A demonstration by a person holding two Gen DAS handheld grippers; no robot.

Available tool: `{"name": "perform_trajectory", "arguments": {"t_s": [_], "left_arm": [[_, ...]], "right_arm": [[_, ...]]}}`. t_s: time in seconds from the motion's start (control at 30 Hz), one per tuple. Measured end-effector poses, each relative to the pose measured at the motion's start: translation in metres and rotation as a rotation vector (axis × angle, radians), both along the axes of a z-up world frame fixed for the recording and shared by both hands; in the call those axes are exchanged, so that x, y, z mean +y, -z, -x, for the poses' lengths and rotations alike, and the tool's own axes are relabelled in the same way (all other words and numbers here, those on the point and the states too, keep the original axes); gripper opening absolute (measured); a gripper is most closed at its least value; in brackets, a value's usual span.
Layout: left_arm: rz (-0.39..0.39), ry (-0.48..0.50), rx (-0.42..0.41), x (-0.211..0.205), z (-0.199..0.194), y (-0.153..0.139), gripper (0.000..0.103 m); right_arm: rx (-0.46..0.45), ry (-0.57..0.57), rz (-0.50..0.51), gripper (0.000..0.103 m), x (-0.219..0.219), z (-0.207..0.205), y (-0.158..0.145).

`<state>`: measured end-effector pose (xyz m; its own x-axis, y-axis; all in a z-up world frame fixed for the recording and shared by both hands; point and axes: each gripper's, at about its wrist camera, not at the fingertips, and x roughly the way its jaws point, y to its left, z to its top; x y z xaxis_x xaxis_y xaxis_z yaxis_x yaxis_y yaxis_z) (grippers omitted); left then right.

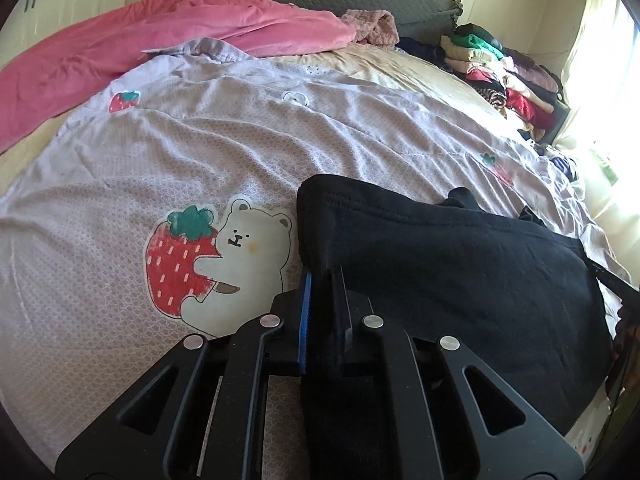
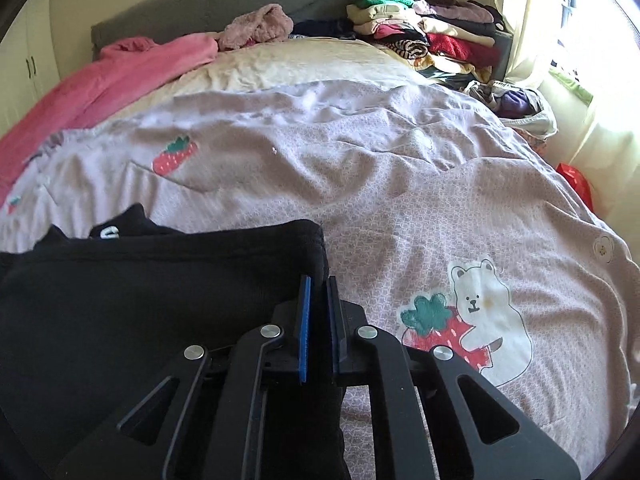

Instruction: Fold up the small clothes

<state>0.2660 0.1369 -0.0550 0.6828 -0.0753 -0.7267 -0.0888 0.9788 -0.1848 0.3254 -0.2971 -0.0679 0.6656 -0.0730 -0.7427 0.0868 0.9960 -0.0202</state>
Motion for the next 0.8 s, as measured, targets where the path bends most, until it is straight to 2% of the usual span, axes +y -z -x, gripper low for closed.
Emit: {"name": "perform_trajectory", "arguments": {"t_s": [0.07, 0.17, 0.27, 0.4, 0.8], "left_arm": [[-0.017, -0.004, -0.001, -0.002, 0.002, -0.002, 0.009], [-0.035, -0.006, -0.005, -0.006, 0.007, -0.007, 0.013], [-0.046, 0.001, -0.001, -0.009, 0.010, -0.009, 0.014], [-0.060, 0.011, -0.018, -0.014, 0.017, -0.018, 0.024], [-0.083, 0.072, -0.055, -0.035, 0.037, -0.037, 0.033]], "right_arm": [[-0.016, 0.005, 0.000, 0.009, 0.000, 0.004, -0.004], [-0.057, -0.005, -0.002, 0.017, 0.001, 0.017, -0.015], [-0.087, -0.019, -0.013, 0.022, 0.003, 0.031, -0.023], [-0.134, -0.044, 0.014, 0.028, 0.010, 0.052, -0.035], [-0.124, -0.180, -0.033, 0.036, 0.038, 0.100, -0.044]]}}
